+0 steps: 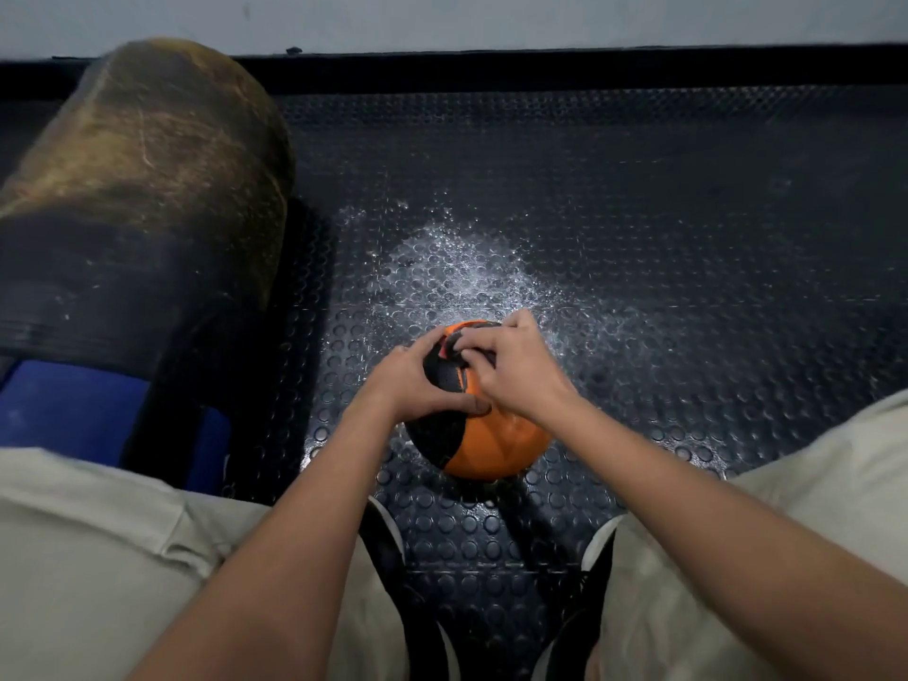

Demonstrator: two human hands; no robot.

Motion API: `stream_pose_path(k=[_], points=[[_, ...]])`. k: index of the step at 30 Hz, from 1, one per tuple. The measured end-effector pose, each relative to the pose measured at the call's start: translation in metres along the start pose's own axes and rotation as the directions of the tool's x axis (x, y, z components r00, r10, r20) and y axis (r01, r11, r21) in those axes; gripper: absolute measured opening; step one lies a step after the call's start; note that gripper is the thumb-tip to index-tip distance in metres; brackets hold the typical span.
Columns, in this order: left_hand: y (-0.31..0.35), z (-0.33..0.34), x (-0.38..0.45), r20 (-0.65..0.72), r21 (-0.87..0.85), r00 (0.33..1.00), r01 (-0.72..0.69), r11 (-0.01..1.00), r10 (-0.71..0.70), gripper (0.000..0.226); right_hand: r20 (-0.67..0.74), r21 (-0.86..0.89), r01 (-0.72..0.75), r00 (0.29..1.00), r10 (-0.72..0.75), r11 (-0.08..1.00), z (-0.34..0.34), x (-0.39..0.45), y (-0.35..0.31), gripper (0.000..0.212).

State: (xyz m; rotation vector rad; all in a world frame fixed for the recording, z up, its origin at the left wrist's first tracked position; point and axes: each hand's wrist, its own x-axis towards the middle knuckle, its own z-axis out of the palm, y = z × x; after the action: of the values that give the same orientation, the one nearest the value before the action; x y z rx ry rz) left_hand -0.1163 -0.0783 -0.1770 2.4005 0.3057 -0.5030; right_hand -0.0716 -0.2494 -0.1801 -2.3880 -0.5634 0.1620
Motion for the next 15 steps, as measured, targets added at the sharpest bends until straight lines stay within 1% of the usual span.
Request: stream_pose_path(k=[1,2,4,5,6,7,9,11,12,13,14,15], points=[[0.0,0.0,-0.001,-0.002,0.003,1.0,0.015,1.0,-0.015,0.128,-0.028,0.017,-0.044,0.999,0.045,0.999,-0.003,0.003,0.007,0.023],[0.001,0.002,-0.002,-0.004,0.006,1.0,0.029,1.0,-0.029,0.126,-0.06,0.054,-0.123,0.99,0.126,0.991,-0.006,0.007,0.016,0.023],[0.004,0.004,-0.001,-0.008,0.022,0.999,0.04,0.999,-0.04,0.125,-0.13,0.159,-0.288,0.942,0.309,0.945,-0.014,0.011,0.029,0.022],[0.006,0.004,-0.001,-0.008,0.031,0.999,0.041,0.999,-0.041,0.126,-0.158,0.182,-0.334,0.918,0.363,0.925,-0.015,0.011,0.031,0.022],[0.007,0.005,0.0,-0.003,0.037,0.999,0.041,0.998,-0.041,0.127,-0.164,0.175,-0.347,0.912,0.375,0.921,-0.015,0.01,0.029,0.022],[0.007,0.004,0.001,0.001,0.039,0.999,0.044,0.998,-0.044,0.129,-0.16,0.146,-0.326,0.924,0.348,0.934,-0.013,0.007,0.023,0.022],[0.006,0.001,0.002,-0.003,0.03,0.999,0.042,0.999,-0.042,0.131,-0.127,0.094,-0.197,0.97,0.208,0.976,-0.009,0.0,0.006,0.022],[0.004,-0.001,0.0,-0.022,0.015,0.999,0.026,1.0,-0.026,0.127,-0.055,0.052,-0.052,0.997,0.055,0.997,-0.005,-0.004,-0.004,0.021],[0.003,-0.001,0.0,-0.029,0.002,0.999,0.026,1.0,-0.026,0.125,-0.031,0.036,-0.032,0.999,0.033,0.999,-0.005,0.0,0.0,0.021],[0.003,0.001,-0.001,-0.036,-0.009,0.999,0.036,0.999,-0.037,0.125,-0.036,0.039,-0.054,0.998,0.055,0.998,-0.005,0.004,0.008,0.02],[0.003,0.002,-0.001,-0.042,-0.014,0.998,0.052,0.999,-0.053,0.127,-0.064,0.065,-0.112,0.991,0.116,0.992,-0.007,0.008,0.019,0.019],[0.003,0.004,-0.001,-0.047,-0.013,0.996,0.071,0.997,-0.071,0.129,-0.109,0.11,-0.204,0.97,0.215,0.973,-0.011,0.011,0.027,0.018]])
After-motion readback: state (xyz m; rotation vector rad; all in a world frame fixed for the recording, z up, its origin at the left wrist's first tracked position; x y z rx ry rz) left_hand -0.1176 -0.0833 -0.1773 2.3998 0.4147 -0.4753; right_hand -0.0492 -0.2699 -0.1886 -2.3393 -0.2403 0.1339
